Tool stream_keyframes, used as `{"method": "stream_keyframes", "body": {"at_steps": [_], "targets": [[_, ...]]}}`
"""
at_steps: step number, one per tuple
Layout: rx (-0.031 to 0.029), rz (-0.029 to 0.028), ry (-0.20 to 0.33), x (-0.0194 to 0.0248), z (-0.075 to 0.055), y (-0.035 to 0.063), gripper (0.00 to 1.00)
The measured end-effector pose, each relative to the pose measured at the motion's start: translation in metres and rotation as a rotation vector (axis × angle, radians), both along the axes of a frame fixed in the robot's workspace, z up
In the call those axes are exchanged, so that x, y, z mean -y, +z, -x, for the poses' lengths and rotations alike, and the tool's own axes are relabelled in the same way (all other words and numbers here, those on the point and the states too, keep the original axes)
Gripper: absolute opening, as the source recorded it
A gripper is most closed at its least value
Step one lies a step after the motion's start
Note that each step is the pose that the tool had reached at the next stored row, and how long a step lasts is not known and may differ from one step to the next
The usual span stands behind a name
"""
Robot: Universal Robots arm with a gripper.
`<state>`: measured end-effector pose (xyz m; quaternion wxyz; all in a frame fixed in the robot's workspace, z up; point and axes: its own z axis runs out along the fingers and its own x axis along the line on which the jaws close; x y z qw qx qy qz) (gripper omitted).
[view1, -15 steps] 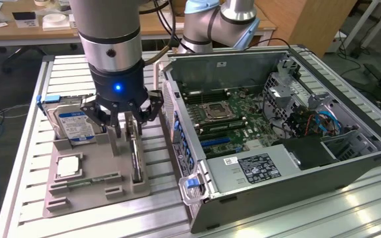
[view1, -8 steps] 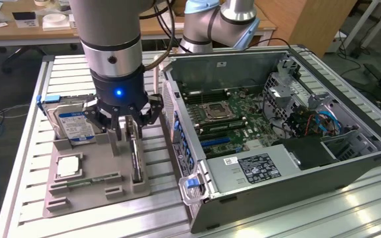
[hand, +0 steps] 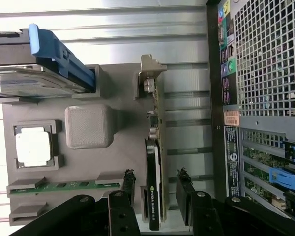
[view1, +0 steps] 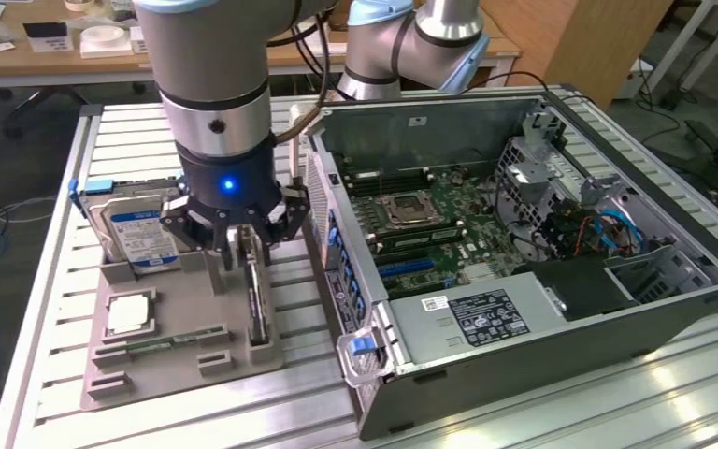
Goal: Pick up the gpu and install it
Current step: 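Pick up the gpu and move the gpu toward the slot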
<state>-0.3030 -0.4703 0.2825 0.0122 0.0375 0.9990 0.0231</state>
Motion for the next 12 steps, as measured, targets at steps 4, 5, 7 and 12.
{"method": "stream_keyframes", "body": {"at_steps": [4, 5, 7, 12], "targets": [[0.0, 0.0001, 0.0, 0.0, 0.0, -0.0068, 0.47], [0.0, 0.0, 0.0, 0.0, 0.0, -0.0085, 0.47], [0.0, 0.0, 0.0, 0.0, 0.0, -0.0116, 0.47], [0.0001, 0.0, 0.0, 0.0, 0.0, -0.018, 0.47]]}}
